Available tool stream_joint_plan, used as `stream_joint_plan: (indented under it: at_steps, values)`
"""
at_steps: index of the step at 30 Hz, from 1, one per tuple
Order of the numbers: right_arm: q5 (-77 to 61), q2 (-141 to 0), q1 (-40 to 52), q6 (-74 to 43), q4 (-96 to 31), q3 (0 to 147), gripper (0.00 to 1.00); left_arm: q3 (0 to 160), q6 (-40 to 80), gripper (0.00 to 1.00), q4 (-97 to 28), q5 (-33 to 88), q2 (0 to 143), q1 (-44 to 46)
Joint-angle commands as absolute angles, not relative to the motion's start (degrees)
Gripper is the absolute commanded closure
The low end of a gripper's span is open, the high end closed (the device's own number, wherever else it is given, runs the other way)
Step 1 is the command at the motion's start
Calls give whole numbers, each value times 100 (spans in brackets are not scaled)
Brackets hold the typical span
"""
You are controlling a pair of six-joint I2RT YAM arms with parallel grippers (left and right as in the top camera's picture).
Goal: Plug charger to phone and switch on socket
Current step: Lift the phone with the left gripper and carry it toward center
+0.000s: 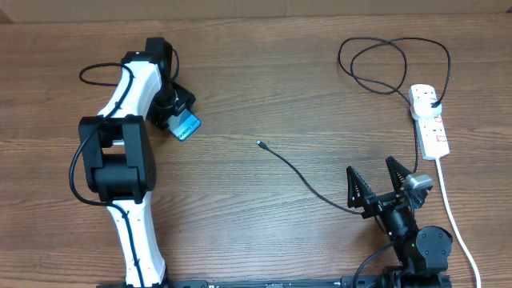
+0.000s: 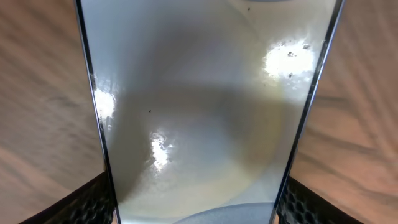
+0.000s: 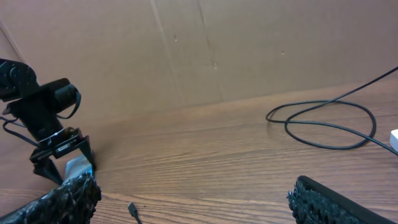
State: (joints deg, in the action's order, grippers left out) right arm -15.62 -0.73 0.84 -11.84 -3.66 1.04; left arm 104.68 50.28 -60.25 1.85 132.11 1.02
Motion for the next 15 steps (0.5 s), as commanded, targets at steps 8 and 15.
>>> stream_joint_plan:
  at_steps: [8, 15]
  values:
    - [-1500, -16, 113, -1199, -333, 45, 0, 11633, 4821, 96, -6899, 567, 13498, 701]
    - [-1500, -19, 113, -1199, -333, 45, 0, 11920, 4818, 96, -7555, 598, 13498, 1216]
